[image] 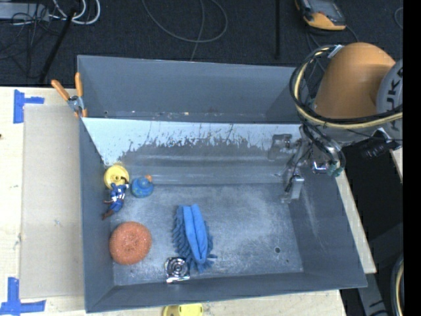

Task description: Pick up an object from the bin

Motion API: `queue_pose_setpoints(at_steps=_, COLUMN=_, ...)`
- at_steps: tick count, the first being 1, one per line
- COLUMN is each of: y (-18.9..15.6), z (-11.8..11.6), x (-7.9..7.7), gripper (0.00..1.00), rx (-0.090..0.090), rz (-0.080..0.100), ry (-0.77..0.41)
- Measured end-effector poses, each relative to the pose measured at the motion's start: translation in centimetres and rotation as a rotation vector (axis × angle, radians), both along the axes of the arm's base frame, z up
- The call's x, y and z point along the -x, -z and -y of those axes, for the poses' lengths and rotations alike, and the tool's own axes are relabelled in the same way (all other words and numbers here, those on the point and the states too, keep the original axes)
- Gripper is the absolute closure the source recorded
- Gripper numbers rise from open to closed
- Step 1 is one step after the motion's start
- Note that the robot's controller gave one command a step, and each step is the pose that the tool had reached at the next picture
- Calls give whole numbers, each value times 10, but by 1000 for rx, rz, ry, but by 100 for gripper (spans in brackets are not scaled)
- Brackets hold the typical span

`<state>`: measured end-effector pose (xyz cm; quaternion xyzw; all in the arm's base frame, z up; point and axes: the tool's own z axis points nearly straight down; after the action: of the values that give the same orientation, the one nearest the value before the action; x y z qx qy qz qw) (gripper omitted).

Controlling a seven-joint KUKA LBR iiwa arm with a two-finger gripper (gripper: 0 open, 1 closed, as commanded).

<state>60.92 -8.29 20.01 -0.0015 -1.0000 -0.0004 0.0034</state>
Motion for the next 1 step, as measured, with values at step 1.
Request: queue_pose_setpoints(at_steps=1, y=-1, z=0, x=0, gripper=0, rx=0, rz=1, ry=0)
